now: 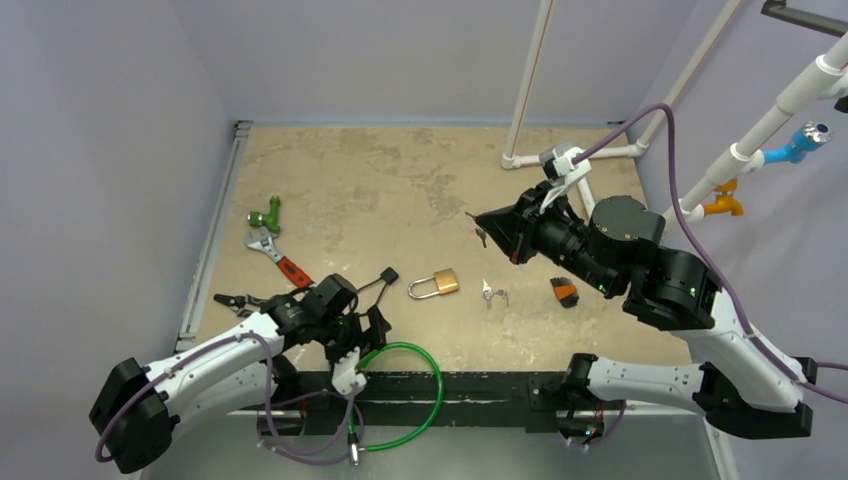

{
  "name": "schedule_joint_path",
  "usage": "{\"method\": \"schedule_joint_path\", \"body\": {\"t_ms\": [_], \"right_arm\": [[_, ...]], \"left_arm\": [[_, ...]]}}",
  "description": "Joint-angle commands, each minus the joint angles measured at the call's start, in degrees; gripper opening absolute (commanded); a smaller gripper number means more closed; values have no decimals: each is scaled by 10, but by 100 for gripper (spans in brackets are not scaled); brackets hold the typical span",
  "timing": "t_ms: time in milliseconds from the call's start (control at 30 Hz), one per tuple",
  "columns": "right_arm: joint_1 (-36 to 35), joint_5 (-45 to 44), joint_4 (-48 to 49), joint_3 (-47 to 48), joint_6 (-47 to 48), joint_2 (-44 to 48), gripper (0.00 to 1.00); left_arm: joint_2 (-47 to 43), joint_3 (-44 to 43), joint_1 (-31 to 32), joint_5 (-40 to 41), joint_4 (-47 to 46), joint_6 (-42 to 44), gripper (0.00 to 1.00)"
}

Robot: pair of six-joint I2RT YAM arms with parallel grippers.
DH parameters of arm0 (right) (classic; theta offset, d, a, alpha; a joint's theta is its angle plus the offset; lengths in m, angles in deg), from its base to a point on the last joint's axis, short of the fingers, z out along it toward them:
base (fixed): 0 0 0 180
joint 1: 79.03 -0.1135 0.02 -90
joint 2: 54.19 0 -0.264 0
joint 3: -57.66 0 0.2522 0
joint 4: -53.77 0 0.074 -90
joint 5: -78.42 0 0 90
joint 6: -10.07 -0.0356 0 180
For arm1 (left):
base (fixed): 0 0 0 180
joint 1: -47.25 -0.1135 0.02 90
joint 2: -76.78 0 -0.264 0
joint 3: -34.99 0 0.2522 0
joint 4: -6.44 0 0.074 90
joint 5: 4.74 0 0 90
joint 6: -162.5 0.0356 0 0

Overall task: Unlock with the key
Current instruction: Pick up the lock from the center of the board.

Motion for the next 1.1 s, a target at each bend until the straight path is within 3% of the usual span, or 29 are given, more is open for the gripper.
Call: {"method": "schedule_joint_path", "body": {"t_ms": [0,333,633,733,867,1067], "right_arm": [[2,-17,4,24,6,5,0],[2,-22,9,5,7,8,0],[2,-21,13,-5,7,10,0],[1,-24,13,-11,5,13,0],[3,-27,13,-14,5,13,0],[5,-26,15,-18,5,11,0]], "left_arm": [[2,15,-5,-69,-22,176,90],[-72,87,-53,-154,9,345,87],[-77,143,-93,-243,-25,469,80],[-69,167,-107,-273,-40,527,71],[-69,177,-109,-284,-41,533,53],[-67,182,-108,-290,-47,534,43]]}}
